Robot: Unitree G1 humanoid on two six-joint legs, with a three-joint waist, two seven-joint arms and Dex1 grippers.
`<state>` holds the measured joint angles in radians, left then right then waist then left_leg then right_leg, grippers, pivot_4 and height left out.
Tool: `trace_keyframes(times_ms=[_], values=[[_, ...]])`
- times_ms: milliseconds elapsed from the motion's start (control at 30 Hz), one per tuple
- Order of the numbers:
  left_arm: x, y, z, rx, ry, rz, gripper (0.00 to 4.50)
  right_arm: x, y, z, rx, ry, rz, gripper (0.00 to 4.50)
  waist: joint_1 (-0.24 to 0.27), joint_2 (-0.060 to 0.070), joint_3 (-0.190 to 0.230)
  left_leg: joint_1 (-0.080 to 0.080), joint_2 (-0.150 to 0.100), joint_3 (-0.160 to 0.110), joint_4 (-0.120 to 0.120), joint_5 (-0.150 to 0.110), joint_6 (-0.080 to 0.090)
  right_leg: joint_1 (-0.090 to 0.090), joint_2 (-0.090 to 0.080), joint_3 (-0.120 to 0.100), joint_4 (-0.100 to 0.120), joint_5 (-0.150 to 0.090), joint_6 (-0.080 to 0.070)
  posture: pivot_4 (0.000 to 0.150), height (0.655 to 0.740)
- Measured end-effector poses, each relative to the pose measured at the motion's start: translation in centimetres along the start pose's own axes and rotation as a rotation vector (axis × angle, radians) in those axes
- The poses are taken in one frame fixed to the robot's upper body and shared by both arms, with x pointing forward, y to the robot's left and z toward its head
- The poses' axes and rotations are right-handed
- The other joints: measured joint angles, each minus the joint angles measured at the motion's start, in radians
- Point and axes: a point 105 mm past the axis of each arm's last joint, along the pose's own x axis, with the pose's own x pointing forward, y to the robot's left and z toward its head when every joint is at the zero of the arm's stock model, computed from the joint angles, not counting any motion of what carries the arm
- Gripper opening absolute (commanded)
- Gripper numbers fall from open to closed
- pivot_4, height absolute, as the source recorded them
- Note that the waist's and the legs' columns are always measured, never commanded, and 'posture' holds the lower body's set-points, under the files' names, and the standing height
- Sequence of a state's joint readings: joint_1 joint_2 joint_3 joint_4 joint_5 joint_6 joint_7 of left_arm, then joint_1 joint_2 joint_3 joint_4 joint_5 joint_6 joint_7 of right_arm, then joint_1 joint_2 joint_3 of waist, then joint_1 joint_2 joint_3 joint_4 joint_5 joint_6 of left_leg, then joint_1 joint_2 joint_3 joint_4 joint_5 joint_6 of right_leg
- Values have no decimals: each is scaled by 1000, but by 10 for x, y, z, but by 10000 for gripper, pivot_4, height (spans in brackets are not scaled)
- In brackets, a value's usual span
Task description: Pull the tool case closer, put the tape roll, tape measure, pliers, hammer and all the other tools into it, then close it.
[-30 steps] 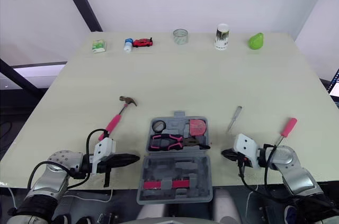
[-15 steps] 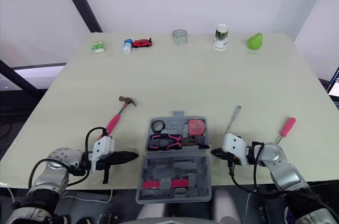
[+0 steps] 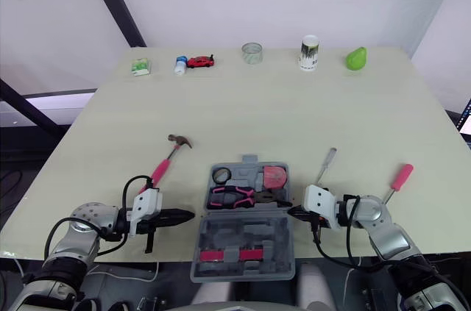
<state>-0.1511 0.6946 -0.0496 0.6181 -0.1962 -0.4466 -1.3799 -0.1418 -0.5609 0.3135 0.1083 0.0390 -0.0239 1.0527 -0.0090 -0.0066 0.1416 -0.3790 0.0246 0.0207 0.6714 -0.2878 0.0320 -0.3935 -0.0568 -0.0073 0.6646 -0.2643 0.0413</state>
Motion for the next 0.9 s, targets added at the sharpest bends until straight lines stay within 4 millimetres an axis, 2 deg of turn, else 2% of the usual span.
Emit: trace_keyframes(times_ms=[367,700,900], values=[[7,-3,2,-33,0,-50,0,0,0,-2,4,3,-1,398,1,2,-2,0,0,0,0,0,0,0,0,1,0,0,0,1500,7400],[28,-7,14,-44,-5,-135,0,2,-1,-1,7,-4,-12,398,-1,2,-2,0,-1,0,0,0,0,0,1,1,0,0,0,1500,7400],[33,-5,20,-52,11,-155,0,4,-1,0,9,-7,-14,398,-2,2,-2,0,-1,0,0,0,0,0,2,2,0,0,0,1500,7400]])
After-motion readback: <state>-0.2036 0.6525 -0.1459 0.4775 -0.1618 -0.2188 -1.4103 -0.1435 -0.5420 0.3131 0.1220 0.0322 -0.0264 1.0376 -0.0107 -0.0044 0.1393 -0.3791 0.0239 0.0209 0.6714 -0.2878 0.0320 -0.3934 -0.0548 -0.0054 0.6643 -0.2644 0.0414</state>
